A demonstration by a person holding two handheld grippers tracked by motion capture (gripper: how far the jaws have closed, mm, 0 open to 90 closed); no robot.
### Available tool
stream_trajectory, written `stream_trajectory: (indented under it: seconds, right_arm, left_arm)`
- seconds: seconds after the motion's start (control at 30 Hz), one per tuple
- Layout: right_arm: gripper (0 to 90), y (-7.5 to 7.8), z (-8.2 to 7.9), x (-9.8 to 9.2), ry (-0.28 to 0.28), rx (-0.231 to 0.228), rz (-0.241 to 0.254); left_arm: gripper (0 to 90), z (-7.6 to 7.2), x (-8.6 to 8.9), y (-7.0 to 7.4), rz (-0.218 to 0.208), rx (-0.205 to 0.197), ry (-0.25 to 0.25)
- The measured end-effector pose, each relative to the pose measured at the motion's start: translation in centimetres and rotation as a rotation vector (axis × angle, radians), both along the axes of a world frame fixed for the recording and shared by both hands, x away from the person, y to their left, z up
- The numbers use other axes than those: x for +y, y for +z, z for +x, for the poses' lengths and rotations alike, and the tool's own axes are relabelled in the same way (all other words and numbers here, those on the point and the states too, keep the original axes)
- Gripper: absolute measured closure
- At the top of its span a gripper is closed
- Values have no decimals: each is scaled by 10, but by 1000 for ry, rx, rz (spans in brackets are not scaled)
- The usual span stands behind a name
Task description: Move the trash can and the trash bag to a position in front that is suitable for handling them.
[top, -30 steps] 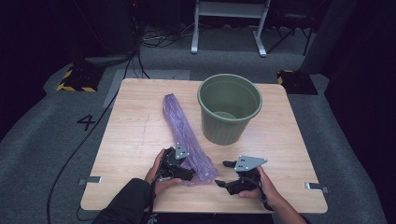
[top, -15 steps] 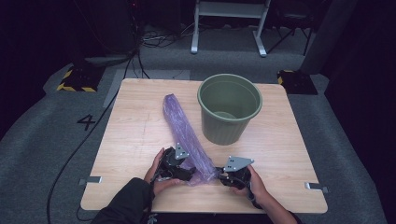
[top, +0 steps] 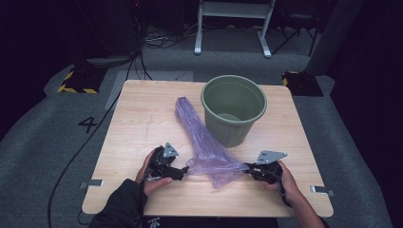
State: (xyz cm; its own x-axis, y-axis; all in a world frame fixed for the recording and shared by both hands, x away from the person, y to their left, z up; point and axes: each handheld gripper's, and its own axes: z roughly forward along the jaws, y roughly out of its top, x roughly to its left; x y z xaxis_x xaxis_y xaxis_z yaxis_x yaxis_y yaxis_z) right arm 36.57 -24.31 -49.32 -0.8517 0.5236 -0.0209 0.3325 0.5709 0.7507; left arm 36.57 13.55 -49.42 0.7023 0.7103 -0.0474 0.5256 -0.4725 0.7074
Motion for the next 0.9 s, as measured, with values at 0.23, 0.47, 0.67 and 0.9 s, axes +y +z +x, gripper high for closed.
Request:
stream_trajectory:
  seconds: [0.23,0.47,0.67,0.9]
  right_arm:
    - [715,2,4,-13,-63,-14,26]
    - [320,9,0,-5,-94,-60,15]
    - [219,32,-15,-6,-95,-106,96]
    - [273,42,-32,12,-20,-108,136]
  left_arm:
    - [162,-8,-14,12,-62,-32,-28]
    - [176,-21,-29,25,-61,-96,-83]
    - [203,-21,-32,23,-42,-93,-85]
    - [472,-20,-47,12,-4,-48,-180]
